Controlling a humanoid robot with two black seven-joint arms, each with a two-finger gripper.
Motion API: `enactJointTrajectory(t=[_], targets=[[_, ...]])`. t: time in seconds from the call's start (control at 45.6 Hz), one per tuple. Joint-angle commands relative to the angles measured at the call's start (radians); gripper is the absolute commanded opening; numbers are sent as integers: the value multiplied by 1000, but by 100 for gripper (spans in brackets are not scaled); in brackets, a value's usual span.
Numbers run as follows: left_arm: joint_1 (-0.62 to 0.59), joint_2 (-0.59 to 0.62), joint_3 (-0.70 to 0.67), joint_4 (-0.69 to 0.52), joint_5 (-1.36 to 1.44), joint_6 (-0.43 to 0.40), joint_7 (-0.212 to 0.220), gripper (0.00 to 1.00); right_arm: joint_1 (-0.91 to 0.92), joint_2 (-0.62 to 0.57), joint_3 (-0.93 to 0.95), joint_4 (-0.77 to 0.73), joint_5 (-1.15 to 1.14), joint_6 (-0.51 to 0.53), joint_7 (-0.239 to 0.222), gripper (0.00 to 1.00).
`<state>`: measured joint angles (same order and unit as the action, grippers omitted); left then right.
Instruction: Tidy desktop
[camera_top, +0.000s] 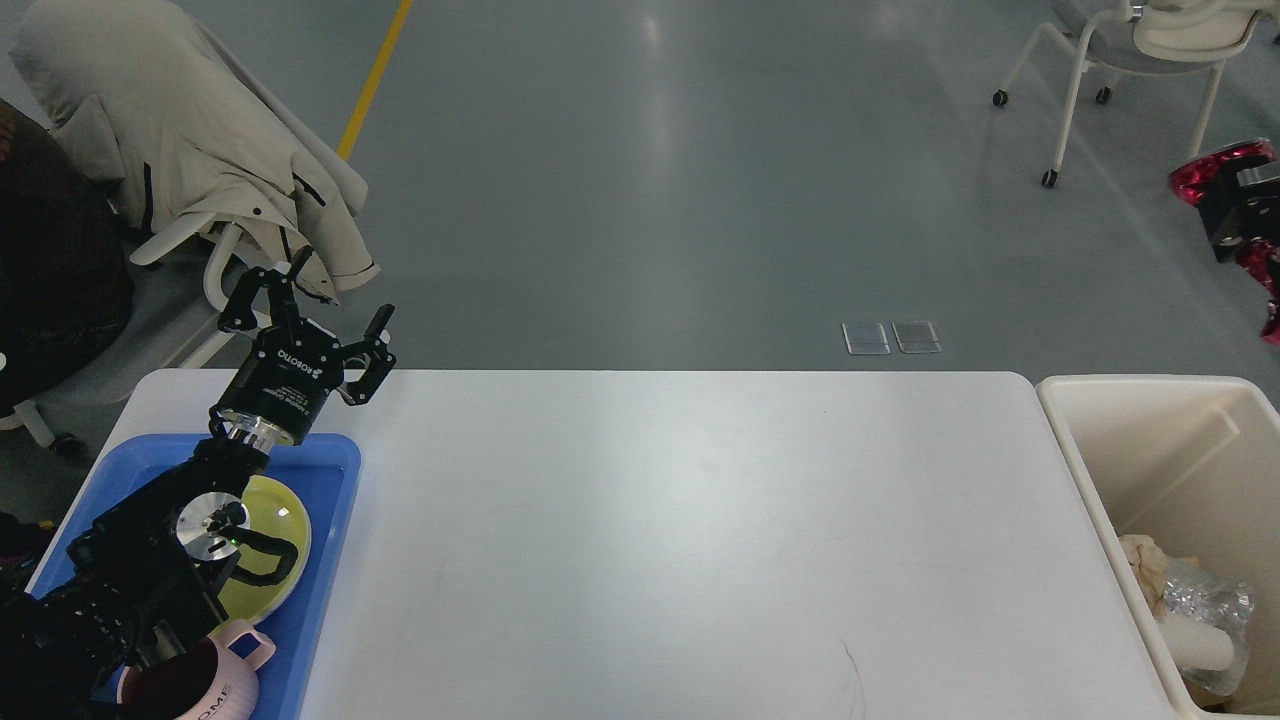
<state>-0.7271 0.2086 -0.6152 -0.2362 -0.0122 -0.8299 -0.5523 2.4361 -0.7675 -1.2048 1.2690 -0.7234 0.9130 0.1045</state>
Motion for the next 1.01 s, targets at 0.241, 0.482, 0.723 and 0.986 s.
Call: enactJointTrajectory(t=[0.241, 0.482, 0.723, 0.986], targets=[[0, 0, 2, 0, 0, 0, 0, 100, -1052, -29, 132, -473, 61, -836, -5, 0], [0, 0, 2, 0, 0, 0, 0, 100, -1601, 183, 376, -895, 246, -959, 3, 0], [0, 0, 2, 0, 0, 0, 0, 100, -1663, 251, 421, -936, 315, -987, 1, 100], [0, 0, 2, 0, 0, 0, 0, 100, -1658, 243, 433, -942, 343, -987, 3, 100]])
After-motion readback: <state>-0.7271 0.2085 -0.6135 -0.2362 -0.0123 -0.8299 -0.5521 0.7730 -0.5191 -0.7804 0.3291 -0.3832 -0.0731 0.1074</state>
